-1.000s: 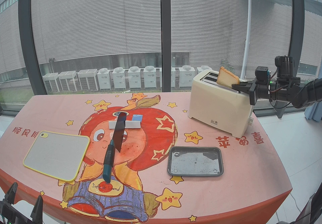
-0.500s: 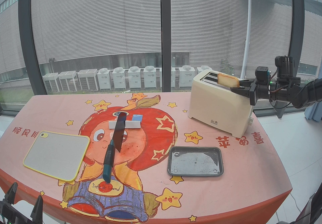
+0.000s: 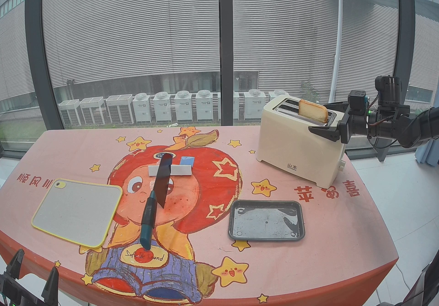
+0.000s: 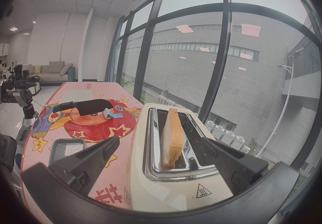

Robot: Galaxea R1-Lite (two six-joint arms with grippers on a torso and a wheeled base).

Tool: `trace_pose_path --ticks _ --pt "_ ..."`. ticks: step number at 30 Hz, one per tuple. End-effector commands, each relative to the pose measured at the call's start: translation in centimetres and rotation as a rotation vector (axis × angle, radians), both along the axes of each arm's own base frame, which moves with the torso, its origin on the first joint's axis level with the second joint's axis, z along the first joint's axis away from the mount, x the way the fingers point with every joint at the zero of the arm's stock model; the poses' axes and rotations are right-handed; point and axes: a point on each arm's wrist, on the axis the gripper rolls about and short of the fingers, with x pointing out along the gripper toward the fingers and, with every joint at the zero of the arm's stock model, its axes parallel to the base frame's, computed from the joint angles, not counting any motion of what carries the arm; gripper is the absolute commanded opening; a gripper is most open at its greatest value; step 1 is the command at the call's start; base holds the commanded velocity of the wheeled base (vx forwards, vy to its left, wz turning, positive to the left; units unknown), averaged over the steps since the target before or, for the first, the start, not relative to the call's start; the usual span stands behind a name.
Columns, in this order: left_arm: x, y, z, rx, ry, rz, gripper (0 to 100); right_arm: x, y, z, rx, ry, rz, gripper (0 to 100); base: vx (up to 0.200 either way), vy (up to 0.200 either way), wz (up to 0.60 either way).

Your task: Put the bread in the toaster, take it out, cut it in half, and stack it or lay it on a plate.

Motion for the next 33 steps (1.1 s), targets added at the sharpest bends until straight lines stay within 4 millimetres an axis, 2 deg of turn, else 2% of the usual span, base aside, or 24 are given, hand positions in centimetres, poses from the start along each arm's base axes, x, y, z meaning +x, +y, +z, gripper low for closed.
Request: trace_pose_path --ticks 1,9,21,33 --pt "0.1 0.0 -0.5 0.000 0.019 0.000 100 -0.1 0.0 0.0 0.000 0.000 0.000 100 0.000 0.000 0.00" --pt "0.1 0.0 -0.5 0.000 0.019 0.000 100 -0.2 0.0 0.0 -0.001 0.000 0.000 100 0.000 0.000 0.00" --pt "0.1 0.0 -0.5 0.000 0.018 0.000 100 -1.8 -0.2 1.8 0.007 -0.031 -0.003 100 0.000 0.000 0.00" --pt "0.1 0.0 -0.5 0.000 0.018 0.000 100 -2.6 -0.6 2.2 0.008 -0.039 -0.013 100 0.000 0.000 0.00"
